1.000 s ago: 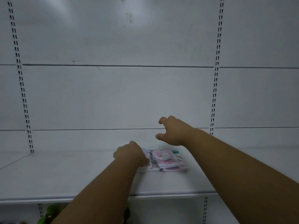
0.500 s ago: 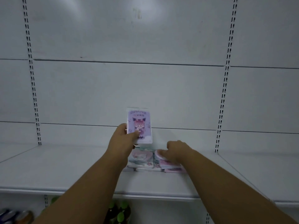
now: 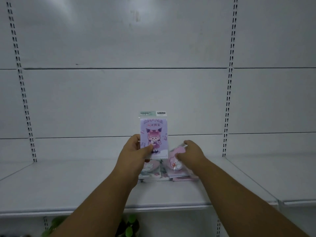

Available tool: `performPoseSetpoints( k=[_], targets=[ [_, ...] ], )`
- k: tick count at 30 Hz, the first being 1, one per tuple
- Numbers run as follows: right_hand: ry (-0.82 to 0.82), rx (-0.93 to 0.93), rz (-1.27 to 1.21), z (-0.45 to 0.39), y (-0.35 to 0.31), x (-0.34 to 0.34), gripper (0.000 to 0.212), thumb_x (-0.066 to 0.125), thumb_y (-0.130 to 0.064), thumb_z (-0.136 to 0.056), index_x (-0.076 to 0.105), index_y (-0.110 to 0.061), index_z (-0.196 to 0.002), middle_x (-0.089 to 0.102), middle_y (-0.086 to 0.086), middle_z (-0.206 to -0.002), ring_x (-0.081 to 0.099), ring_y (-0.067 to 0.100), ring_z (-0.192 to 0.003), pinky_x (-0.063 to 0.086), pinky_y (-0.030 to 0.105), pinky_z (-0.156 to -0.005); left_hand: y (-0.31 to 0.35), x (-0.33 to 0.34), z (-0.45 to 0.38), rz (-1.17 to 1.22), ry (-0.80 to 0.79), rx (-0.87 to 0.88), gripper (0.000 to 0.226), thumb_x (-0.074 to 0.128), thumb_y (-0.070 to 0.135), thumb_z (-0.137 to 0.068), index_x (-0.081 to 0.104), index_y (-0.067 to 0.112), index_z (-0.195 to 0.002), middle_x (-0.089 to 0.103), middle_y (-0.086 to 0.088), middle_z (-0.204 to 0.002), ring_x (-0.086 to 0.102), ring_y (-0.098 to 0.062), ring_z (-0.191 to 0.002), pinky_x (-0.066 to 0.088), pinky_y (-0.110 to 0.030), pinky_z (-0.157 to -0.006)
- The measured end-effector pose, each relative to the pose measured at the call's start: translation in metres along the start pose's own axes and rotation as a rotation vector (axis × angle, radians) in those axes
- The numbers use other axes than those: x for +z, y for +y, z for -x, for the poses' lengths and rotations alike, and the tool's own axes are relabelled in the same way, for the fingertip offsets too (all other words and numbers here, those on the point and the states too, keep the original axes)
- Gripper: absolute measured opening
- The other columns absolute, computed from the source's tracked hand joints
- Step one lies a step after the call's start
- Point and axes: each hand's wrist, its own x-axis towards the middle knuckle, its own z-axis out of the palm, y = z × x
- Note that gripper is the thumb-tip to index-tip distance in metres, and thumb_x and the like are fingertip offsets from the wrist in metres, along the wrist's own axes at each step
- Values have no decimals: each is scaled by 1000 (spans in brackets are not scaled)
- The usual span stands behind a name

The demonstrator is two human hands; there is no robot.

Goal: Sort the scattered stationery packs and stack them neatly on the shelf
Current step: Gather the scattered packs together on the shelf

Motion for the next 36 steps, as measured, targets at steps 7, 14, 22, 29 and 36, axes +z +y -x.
performPoseSetpoints(
  k=[7,14,22,29,36],
  targets=[
    [137,14,-290,17,30,-71,31,75,-6,-77,68,-3,-108,72,7,-90,65,14,-69,52,22,-58,-4,62,3,76,-118,5,20,65,14,-86,67,29,-100,76,6,-94,73,-18,-84,59,-38,-70],
    [202,79,-396,22,102,-174,15,65,-2,-85,56,-12,-92,70,21,-90,70,29,-69,60,45,-66,-9,180,15,4,-216,51,13,68,20,-87,68,28,-97,76,13,-88,72,-8,-77,56,-29,-67],
    [353,21,-374,4,201,-333,16,67,-1,-82,58,-5,-95,67,25,-97,66,34,-75,59,52,-69,-14,346,34,-50,-221,4,19,74,8,-81,64,14,-96,77,-4,-77,73,-23,-71,55,-36,-61],
    [383,26,-391,-22,257,-397,13,68,-7,-79,60,-14,-85,68,21,-96,67,34,-79,59,51,-71,-34,438,27,-260,-164,-106,16,77,15,-78,65,17,-88,76,-2,-75,69,-16,-63,47,-27,-52],
    [325,47,-524,-38,279,-411,16,67,-4,-80,62,-8,-95,70,16,-86,65,20,-58,51,26,-45,-66,464,6,-538,-176,-260,18,78,14,-76,67,4,-87,73,-13,-82,65,-19,-62,49,-26,-52]
  ],
)
